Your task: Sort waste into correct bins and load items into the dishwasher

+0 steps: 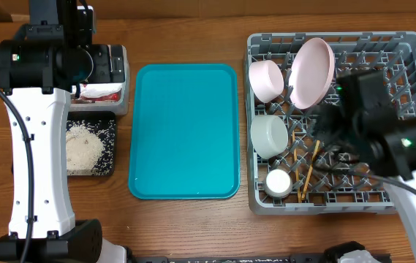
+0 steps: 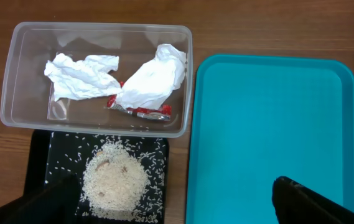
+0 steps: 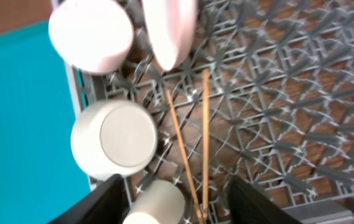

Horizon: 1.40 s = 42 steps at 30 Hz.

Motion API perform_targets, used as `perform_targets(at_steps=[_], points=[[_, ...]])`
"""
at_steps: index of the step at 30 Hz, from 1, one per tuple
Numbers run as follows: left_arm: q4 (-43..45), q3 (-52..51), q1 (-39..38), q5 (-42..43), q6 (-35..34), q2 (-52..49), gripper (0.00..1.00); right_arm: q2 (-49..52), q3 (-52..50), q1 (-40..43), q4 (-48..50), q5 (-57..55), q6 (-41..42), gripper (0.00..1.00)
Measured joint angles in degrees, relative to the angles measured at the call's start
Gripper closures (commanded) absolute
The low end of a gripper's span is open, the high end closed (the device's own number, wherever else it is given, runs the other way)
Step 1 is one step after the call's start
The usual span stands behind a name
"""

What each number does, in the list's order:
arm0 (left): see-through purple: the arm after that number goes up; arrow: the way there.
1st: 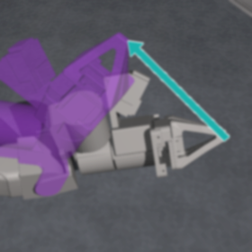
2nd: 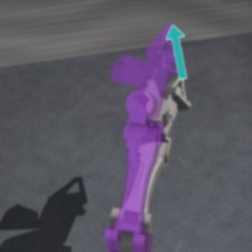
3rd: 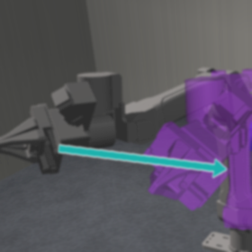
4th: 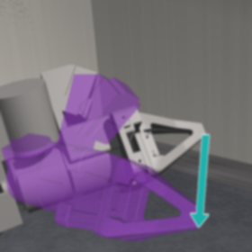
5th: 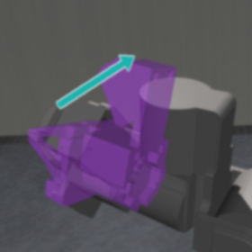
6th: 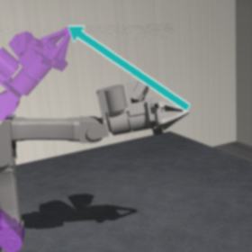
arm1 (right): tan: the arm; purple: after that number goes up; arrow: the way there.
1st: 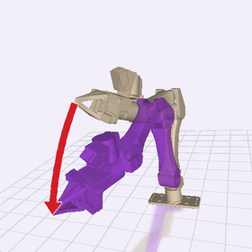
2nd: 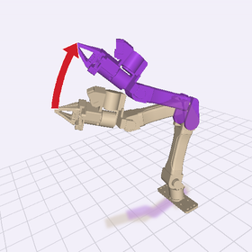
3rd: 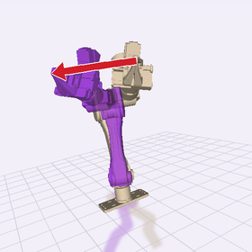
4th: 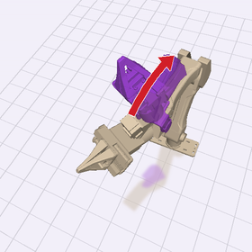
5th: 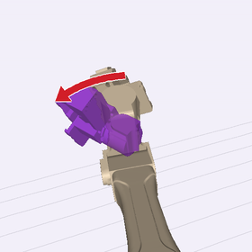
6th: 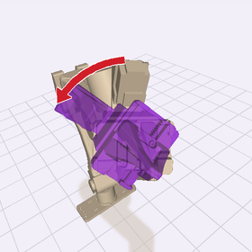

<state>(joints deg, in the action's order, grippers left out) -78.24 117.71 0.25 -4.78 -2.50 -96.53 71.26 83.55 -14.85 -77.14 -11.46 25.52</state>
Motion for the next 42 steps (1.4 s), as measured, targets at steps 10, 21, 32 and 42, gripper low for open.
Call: perform_targets(at_steps=[10,21,32,42], points=[[0.0,0.0,0.0,0.0,0.0,0.0,0.00,9.0,-12.4,5.0,10.7,-5.7,1.6,0.76],[0.0,0.0,0.0,0.0,0.0,0.0,0.00,15.2,-15.1,5.0,16.6,-11.4,3.7,0.69],[0.0,0.0,0.0,0.0,0.0,0.0,0.00,15.2,-15.7,5.1,18.0,-10.9,3.6,0.42],[0.0,0.0,0.0,0.0,0.0,0.0,0.00,15.2,-15.7,5.1,21.0,-6.3,0.5,0.38]])
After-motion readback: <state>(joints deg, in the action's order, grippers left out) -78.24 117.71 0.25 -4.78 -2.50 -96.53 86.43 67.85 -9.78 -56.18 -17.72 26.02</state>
